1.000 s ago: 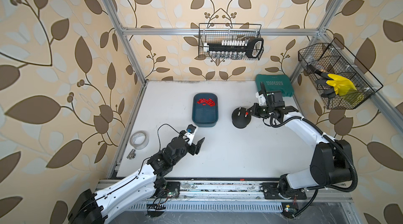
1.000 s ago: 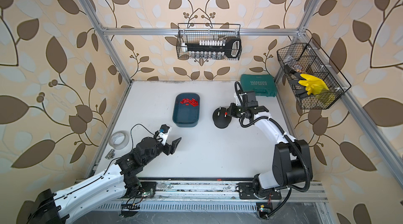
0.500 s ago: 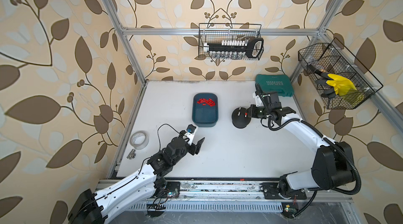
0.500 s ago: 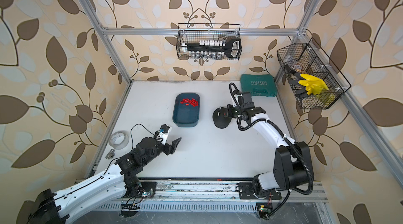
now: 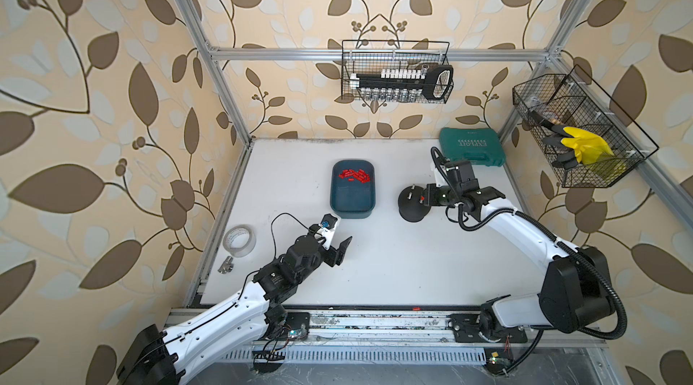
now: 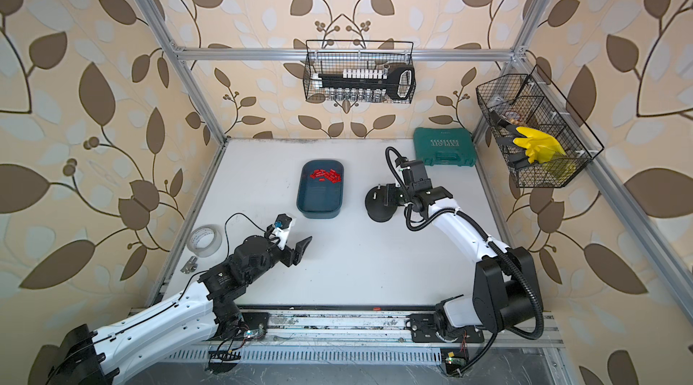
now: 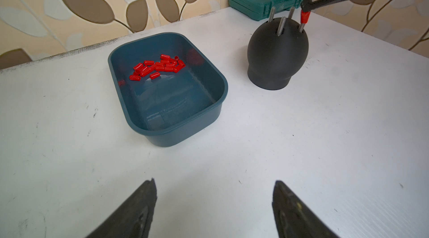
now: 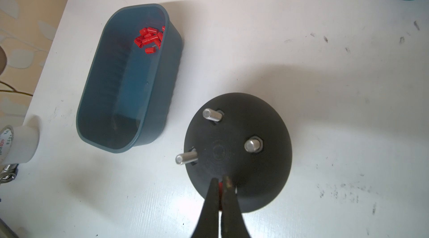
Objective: Cover the protruding screws with screw protection sleeves
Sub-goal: Attach the screw protection sleeve to the screw.
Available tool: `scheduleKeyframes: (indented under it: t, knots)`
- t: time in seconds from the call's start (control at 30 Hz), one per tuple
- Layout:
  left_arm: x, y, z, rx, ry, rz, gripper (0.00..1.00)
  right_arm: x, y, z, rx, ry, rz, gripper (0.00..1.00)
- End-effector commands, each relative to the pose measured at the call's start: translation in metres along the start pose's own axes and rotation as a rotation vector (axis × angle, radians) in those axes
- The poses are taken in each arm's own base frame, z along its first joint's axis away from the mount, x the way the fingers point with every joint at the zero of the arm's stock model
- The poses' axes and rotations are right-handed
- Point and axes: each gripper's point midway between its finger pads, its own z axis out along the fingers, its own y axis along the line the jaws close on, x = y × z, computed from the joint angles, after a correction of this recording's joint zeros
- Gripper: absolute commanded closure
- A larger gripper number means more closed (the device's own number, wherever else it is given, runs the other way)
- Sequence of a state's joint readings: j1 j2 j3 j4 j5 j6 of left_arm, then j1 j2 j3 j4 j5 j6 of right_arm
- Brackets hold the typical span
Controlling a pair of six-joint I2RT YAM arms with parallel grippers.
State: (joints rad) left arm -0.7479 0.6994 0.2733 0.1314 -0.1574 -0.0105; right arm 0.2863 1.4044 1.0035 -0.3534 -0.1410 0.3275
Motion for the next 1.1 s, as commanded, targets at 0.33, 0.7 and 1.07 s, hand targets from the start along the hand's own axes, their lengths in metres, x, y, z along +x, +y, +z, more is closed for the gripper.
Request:
scheduleKeyframes:
  t: [0.33,0.7,1.07]
  knots:
    - [-0.012,-0.006,-0.001,0.022,-0.044,-0.008,0.19,0.02,0.0,0.001,-0.018,0.051,0.01,0.77]
    - [-0.013,-0.006,-0.001,0.026,-0.046,-0.006,0.19,0.001,0.0,-0.023,-0.228,0.05,0.288,0.44]
    - [-0.012,-0.009,-0.001,0.038,-0.044,-0.001,0.19,0.026,-0.01,0.001,-0.246,0.193,0.405,0.42]
